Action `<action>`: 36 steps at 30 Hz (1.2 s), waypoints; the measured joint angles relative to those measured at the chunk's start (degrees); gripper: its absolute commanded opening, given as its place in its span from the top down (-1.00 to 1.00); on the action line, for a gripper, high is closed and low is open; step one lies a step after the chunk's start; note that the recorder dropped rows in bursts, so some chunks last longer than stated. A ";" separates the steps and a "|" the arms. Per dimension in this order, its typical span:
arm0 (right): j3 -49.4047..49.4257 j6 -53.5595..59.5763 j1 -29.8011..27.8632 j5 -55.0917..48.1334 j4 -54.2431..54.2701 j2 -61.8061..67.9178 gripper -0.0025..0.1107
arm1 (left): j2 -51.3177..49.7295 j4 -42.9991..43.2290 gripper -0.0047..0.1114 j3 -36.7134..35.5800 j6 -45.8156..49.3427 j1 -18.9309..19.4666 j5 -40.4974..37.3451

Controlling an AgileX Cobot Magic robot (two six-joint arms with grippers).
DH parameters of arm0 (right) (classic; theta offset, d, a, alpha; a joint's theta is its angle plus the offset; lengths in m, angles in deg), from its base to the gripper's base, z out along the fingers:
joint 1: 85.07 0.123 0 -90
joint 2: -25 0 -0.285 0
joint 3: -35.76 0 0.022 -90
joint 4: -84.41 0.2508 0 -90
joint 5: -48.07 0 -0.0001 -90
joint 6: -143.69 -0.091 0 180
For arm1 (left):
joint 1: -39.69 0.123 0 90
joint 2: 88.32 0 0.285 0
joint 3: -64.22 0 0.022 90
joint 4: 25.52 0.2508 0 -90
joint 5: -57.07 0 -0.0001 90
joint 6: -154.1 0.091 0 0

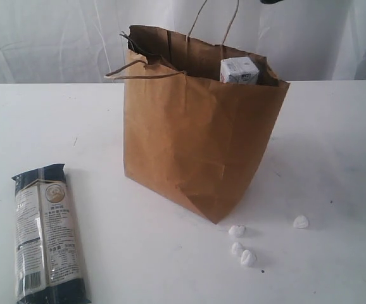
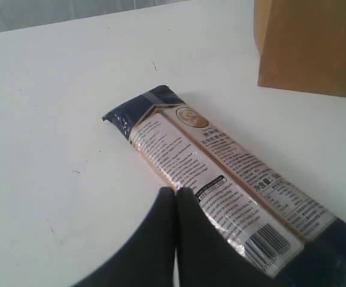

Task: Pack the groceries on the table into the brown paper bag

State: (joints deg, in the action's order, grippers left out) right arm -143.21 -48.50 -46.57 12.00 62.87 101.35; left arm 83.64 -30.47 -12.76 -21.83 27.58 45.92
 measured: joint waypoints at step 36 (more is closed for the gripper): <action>-13.49 -4.18 19.88 11.06 17.09 37.38 -0.47 | 0.00 0.00 0.92 0.00 0.00 0.00 0.00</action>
State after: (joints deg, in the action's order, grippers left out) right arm -156.70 -52.68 -26.69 23.06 79.96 138.73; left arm 83.64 -30.47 -12.76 -21.83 27.58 45.92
